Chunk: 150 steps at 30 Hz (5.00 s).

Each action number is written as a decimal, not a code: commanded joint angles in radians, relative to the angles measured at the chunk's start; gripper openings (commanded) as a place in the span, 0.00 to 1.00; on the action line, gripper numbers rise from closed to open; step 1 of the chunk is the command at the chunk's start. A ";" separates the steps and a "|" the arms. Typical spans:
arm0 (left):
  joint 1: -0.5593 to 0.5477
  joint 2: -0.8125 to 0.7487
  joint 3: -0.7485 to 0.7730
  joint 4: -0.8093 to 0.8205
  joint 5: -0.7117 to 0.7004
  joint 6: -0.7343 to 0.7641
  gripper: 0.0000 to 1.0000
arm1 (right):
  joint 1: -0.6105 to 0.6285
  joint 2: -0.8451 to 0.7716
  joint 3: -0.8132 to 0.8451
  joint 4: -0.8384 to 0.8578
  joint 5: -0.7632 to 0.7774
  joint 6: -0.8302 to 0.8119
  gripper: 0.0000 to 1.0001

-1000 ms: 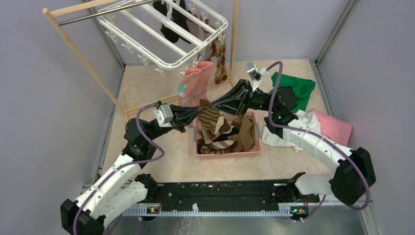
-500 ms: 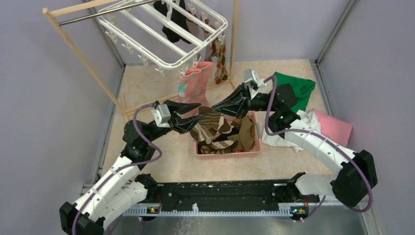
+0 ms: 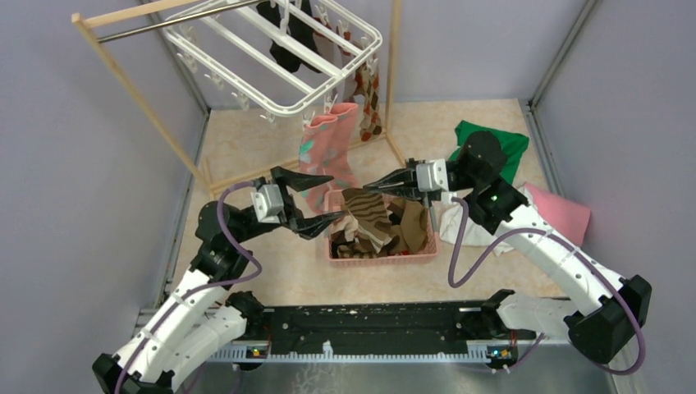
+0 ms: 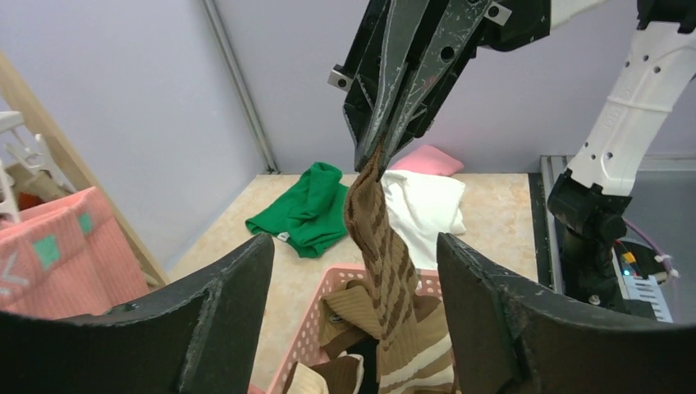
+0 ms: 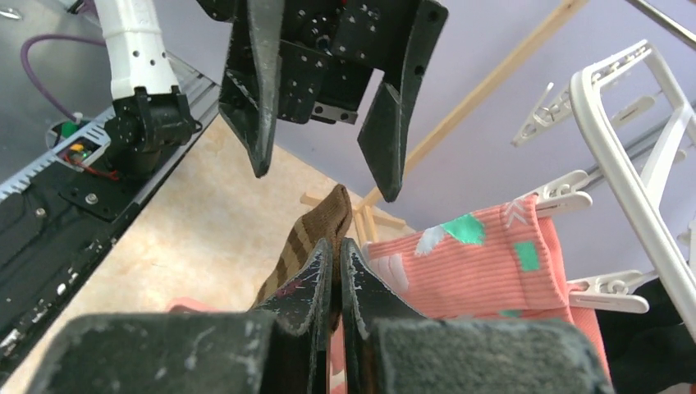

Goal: Clip the socks to the hanger
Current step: Open the clamp at the hanger.

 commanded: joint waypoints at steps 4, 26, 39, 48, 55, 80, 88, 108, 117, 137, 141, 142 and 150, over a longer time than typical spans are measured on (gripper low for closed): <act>-0.002 0.121 0.017 0.236 0.126 -0.166 0.70 | 0.007 -0.020 0.014 0.007 -0.059 -0.143 0.00; -0.003 0.110 0.053 0.089 0.108 0.016 0.00 | 0.008 -0.036 -0.039 0.091 0.065 0.075 0.28; -0.003 0.063 0.088 0.009 0.072 0.193 0.00 | 0.007 -0.004 -0.109 0.337 0.148 0.498 0.46; -0.003 0.063 0.059 0.083 0.046 0.137 0.00 | 0.031 0.024 -0.101 0.404 0.150 0.589 0.36; -0.003 0.063 0.050 0.115 0.046 0.107 0.00 | 0.060 0.030 -0.114 0.368 0.186 0.549 0.36; 0.000 -0.189 -0.041 -0.316 -0.425 -0.183 0.99 | 0.060 0.023 -0.110 0.307 0.220 0.434 0.00; 0.102 -0.155 -0.047 -0.351 -0.442 -0.189 0.99 | 0.060 0.011 -0.119 0.270 0.242 0.416 0.00; 0.810 0.215 -0.110 0.839 0.477 -0.803 0.99 | 0.058 -0.027 -0.156 0.247 0.195 0.379 0.00; 0.822 0.533 0.024 1.435 0.379 -1.293 0.99 | 0.058 -0.010 -0.147 0.263 0.174 0.382 0.00; 0.803 0.587 0.170 1.435 0.355 -1.320 0.99 | 0.058 0.048 -0.107 0.278 0.148 0.368 0.00; 0.772 0.601 0.178 1.434 0.357 -1.302 0.99 | 0.059 0.056 -0.096 0.291 0.144 0.372 0.00; 0.768 0.602 0.174 1.434 0.357 -1.298 0.99 | 0.058 0.057 -0.093 0.294 0.144 0.375 0.00; 0.764 0.558 0.093 1.434 0.357 -1.252 0.95 | 0.058 0.067 -0.091 0.331 0.158 0.413 0.00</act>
